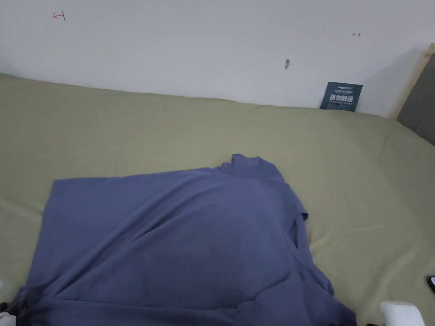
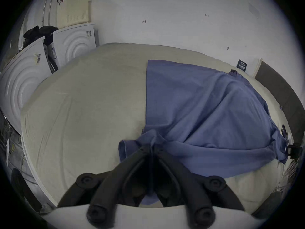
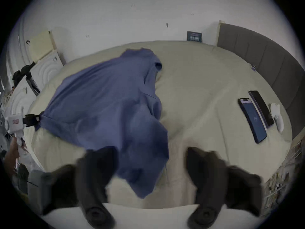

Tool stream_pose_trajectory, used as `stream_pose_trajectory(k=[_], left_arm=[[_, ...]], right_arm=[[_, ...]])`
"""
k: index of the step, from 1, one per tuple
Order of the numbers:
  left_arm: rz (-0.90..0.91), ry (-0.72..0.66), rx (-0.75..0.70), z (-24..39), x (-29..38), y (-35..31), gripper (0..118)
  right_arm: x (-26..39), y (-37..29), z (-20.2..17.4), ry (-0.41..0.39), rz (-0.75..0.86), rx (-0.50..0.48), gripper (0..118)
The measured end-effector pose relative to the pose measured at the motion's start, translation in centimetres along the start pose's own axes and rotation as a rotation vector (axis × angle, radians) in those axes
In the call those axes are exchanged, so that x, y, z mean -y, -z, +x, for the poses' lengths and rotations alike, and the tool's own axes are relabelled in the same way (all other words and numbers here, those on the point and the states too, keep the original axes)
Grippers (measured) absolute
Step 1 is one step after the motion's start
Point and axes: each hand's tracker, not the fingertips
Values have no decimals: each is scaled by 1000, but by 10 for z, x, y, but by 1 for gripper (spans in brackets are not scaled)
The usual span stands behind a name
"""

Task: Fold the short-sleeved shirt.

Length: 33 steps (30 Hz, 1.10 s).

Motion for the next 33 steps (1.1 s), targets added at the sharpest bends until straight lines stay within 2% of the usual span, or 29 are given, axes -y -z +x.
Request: stream_pose_trajectory(k=[1, 2, 3, 5, 12, 16, 20, 21, 24, 29, 31, 33], left_arm=[[0, 1, 0, 1, 0, 0, 6], [1, 3, 0, 0, 0, 0, 6], [1, 8, 1, 0, 1, -1, 5], [0, 13, 5, -1, -1, 0, 5], [20, -15, 20, -6, -1, -15, 6], [102, -31, 58, -6, -16, -43, 5], [145, 9, 73, -3, -41, -58, 5], [152, 2, 81, -2, -52, -58, 5], [138, -11, 106, -5, -80, -48, 6], [40, -2, 96, -2, -121, -4, 6], [-13, -35, 75, -5, -129, 19, 6], [-42, -66, 75, -8, -131, 38, 5]], right_arm=[[1, 0, -3, -46, 40, 16, 7], [2, 2, -4, -69, 64, 24, 0], [4, -2, -6, -79, 95, 9, 0], [3, 1, -4, -20, 41, -73, 0], [-3, -24, -7, 7, 138, -77, 0], [-27, -59, -15, -52, 270, -104, 0], [-67, -67, -22, -95, 322, -125, 0], [-82, -63, -24, -128, 340, -125, 0], [-124, -39, -25, -180, 352, -113, 0], [-188, 39, -26, -198, 290, -81, 0], [-204, 75, -23, -191, 254, -54, 0], [-211, 105, -20, -122, 179, -16, 0]])
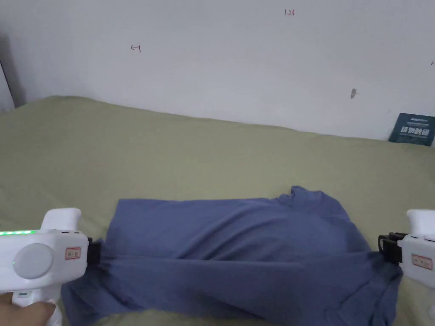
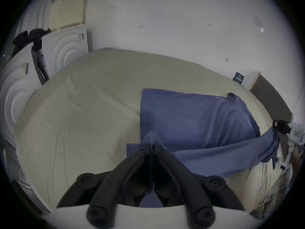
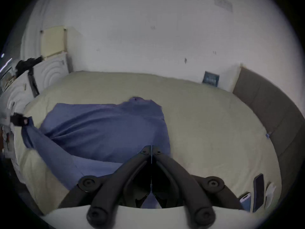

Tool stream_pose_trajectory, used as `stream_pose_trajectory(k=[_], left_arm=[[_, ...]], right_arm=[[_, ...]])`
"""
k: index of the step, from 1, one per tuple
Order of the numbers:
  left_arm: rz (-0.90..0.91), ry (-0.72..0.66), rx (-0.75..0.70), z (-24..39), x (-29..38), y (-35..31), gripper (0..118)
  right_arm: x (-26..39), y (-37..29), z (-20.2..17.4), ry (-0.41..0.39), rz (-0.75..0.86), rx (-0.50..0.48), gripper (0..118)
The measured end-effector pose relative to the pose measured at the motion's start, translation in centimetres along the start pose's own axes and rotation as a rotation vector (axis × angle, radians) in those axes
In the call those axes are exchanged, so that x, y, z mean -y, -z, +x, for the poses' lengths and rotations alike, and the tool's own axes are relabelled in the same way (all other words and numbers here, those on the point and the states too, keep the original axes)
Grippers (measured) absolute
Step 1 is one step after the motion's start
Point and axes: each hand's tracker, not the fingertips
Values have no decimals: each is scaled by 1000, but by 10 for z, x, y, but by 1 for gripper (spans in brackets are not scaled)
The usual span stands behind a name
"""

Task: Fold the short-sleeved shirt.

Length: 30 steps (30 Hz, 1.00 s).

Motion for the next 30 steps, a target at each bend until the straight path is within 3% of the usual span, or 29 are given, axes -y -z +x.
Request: stream_pose_trajectory(k=[3, 4, 5, 6, 7, 8, 9, 10, 11, 14, 17, 19, 20, 21, 22, 23, 24, 26, 28, 30], left_arm=[[-20, -19, 12, -6, 0, 21, 10], [-23, -4, 9, -12, 0, 33, 23], [-29, 28, 3, -12, 1, 37, 46], [-20, 53, -31, -11, 2, 40, 65], [-23, 61, -23, -12, 2, 42, 73], [-19, 59, -7, -15, 5, 41, 73], [12, 40, 9, -17, 7, 33, 89], [51, 13, 37, -19, 7, 23, 90], [92, -2, 55, -21, 8, 11, 90], [296, 36, 33, -13, 20, -48, 90], [509, 79, -76, 10, 51, -108, 89], [586, 85, -144, 26, 74, -138, 86], [615, 73, -155, 32, 86, -148, 83], [644, 64, -154, 38, 100, -159, 76], [674, 68, -115, 42, 115, -168, 63], [684, 75, -98, 46, 125, -174, 42], [669, 78, -110, 51, 136, -179, 5], [644, 94, -136, 61, 156, -183, 0], [575, 111, -62, 62, 166, -176, 0], [525, 107, -92, 61, 172, -168, 0]], right_arm=[[7, 29, 4, 31, -15, 17, 0], [9, 35, 5, 42, -15, 20, 0], [14, 41, 14, 70, -2, 15, 2], [17, 42, 16, 102, 30, -10, 18], [19, 39, 19, 139, 62, -43, 18], [21, 36, 21, 172, 82, -70, 29], [22, 29, 24, 208, 83, -108, 70], [24, 17, 22, 214, 122, -121, 100], [23, 3, 20, 200, 187, -131, 106], [31, -64, -1, 85, 350, -104, 101], [53, -124, -29, 43, 501, -53, 101], [69, -161, -45, 8, 552, -51, 89], [78, -172, -52, -10, 565, -21, 76], [89, -183, -63, -20, 564, 11, 48], [98, -191, -70, -14, 553, 33, 16], [106, -197, -75, -4, 539, 52, 0], [115, -203, -79, 7, 535, 51, 0], [132, -209, -84, 31, 505, -12, 0], [147, -211, -89, 44, 496, 11, 0], [154, -208, -88, 39, 475, -8, 0]])
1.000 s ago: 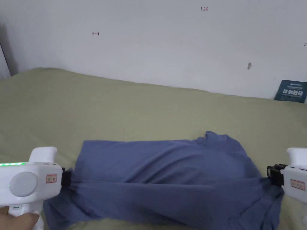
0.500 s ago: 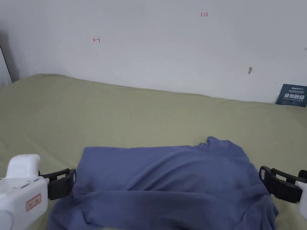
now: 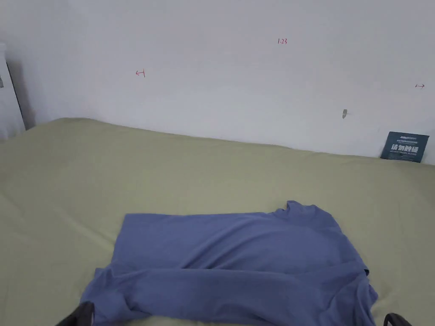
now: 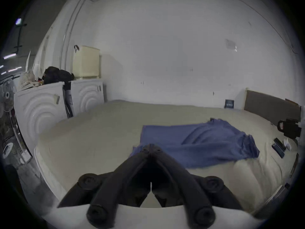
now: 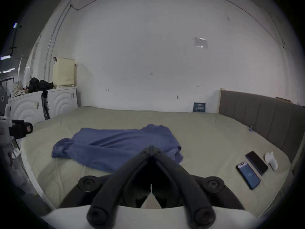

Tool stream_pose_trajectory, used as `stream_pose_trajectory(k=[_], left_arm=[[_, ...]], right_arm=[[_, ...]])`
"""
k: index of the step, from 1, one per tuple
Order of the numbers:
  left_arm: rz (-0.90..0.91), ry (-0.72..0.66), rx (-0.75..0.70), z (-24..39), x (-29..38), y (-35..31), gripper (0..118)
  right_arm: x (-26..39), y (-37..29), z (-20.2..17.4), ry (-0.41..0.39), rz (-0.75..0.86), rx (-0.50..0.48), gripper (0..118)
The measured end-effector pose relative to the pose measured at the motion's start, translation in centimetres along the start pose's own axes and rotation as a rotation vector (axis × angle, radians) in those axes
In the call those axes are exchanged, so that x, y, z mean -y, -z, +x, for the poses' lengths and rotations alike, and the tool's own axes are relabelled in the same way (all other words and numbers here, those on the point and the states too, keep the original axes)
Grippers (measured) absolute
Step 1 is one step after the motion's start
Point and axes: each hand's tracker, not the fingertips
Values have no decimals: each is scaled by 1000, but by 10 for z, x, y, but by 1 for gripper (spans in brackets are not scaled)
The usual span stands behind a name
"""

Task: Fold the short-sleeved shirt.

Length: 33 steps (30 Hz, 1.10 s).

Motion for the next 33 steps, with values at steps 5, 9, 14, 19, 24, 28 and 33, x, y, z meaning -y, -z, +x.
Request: stream_pose_trajectory(k=[5, 9, 14, 19, 24, 28, 33], left_arm=[[-206, -121, -24, -24, 4, 52, 48], [-337, -209, -61, -48, 11, 107, 89], [-411, -295, 0, -60, 16, 158, 89], [-531, -255, 49, -50, 28, 195, 88], [-514, -154, -33, -39, 28, 191, 36], [-498, -169, 15, -42, 24, 188, 7], [-499, -119, 24, -42, 26, 189, 7]], right_arm=[[3, 6, 9, 11, -45, -7, 0], [-2, 11, 18, 32, -61, -5, 0], [-2, 20, 29, 43, -87, 8, 0], [4, 29, 39, 69, -129, 25, 0], [13, 50, 47, 104, -184, 37, 0], [25, 86, 58, 78, -270, 18, 66], [52, 145, 69, -2, -428, -36, 99]])
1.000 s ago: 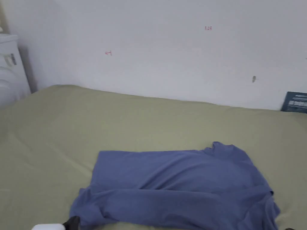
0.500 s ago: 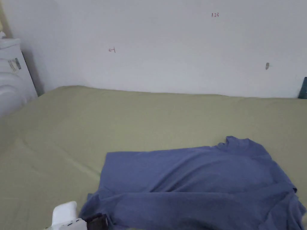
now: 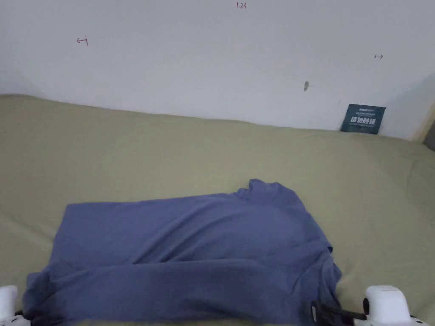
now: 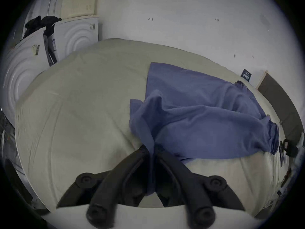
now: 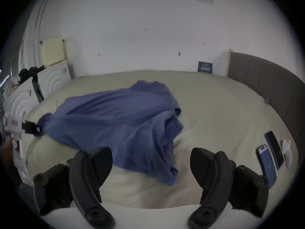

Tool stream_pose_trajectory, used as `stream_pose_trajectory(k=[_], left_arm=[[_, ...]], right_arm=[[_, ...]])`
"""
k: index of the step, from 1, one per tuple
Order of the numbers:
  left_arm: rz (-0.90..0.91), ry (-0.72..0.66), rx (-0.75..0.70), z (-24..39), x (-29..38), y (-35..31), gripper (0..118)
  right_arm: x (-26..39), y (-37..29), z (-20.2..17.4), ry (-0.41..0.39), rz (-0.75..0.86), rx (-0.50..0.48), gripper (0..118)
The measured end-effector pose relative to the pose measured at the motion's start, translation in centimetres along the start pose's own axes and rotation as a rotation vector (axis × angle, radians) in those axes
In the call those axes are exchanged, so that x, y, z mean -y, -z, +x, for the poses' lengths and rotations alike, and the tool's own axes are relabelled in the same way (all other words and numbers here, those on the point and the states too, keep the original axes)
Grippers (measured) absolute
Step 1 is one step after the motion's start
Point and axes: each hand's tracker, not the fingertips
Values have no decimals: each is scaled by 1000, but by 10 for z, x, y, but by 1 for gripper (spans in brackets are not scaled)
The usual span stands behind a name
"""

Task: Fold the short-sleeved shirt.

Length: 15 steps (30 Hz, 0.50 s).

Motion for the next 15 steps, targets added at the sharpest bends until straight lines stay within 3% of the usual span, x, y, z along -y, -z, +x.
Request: stream_pose_trajectory(k=[2, 3, 4, 5, 6, 7, 15], left_arm=[[-4, -19, 8, -5, 0, 1, 7], [-5, -22, 11, -6, 0, 2, 7], [-10, -27, 16, -7, 0, 2, 7], [-12, -28, 18, -5, 0, 0, 7], [-12, -25, 24, -5, 0, -1, 7], [-15, -18, 29, -6, -1, -1, 7], [13, 79, 114, -18, -16, -25, 6]], right_arm=[[1, 23, 1, -66, -84, 8, 92], [3, 31, 2, -75, -113, 22, 71], [2, 36, 4, -71, -159, 11, 71], [1, 36, 7, -28, -161, -13, 61], [-1, 33, 10, -34, -138, -22, 19], [-1, 28, 9, -31, -124, -16, 6], [-18, -24, 23, 85, -24, -123, 5]])
